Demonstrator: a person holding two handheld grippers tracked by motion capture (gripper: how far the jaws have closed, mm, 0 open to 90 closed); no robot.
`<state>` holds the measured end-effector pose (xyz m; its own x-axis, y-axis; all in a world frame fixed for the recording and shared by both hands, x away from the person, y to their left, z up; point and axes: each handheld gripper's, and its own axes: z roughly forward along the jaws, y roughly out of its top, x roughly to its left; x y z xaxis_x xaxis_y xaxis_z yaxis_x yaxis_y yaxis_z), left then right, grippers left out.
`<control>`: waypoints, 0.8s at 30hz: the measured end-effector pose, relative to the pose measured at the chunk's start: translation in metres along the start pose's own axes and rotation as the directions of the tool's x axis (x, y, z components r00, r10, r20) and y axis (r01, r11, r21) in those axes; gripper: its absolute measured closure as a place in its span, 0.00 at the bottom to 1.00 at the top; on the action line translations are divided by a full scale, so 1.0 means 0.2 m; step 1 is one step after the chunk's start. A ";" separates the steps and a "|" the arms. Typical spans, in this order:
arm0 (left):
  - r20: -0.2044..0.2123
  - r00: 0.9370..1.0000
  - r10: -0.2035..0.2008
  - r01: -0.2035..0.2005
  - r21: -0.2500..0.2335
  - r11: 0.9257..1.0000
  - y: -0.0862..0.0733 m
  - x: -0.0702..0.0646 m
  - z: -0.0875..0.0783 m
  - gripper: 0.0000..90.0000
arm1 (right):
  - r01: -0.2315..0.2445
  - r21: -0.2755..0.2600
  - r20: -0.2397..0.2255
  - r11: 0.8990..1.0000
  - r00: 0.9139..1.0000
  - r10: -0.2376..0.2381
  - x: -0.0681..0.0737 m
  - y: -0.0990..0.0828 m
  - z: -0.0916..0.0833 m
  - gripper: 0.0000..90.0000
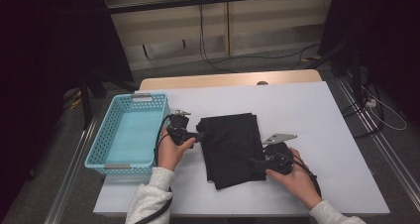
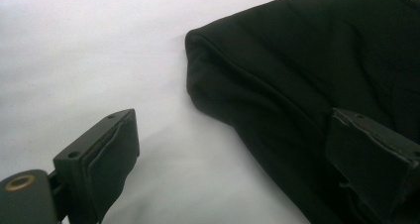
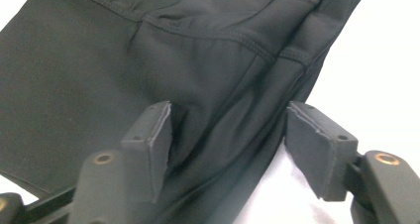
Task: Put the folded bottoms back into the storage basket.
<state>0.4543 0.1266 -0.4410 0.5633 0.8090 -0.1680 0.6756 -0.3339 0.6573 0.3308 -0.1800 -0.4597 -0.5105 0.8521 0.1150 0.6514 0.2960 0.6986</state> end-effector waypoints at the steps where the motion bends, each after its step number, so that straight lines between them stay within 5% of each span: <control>1: 0.000 1.000 -0.001 0.001 0.001 1.000 0.00 0.00 0.00 0.07 | -0.011 0.002 0.007 1.000 1.000 0.011 0.01 0.00 0.00 0.43; 11: 0.003 1.000 -0.014 0.014 -0.013 1.000 0.01 0.00 -0.01 0.07 | -0.041 0.007 0.020 0.999 0.999 0.041 0.03 0.01 0.00 0.57; 24: 0.013 1.000 -0.020 0.020 -0.024 1.000 0.02 -0.01 -0.01 0.07 | -0.077 -0.015 -0.063 0.997 0.995 0.076 0.03 0.00 0.00 0.83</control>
<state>0.4553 0.1253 -0.4372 0.5560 0.8091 -0.1902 0.6749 -0.3060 0.6715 0.3285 -0.1754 -0.4599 -0.4943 0.8430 0.2120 0.6803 0.2233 0.6981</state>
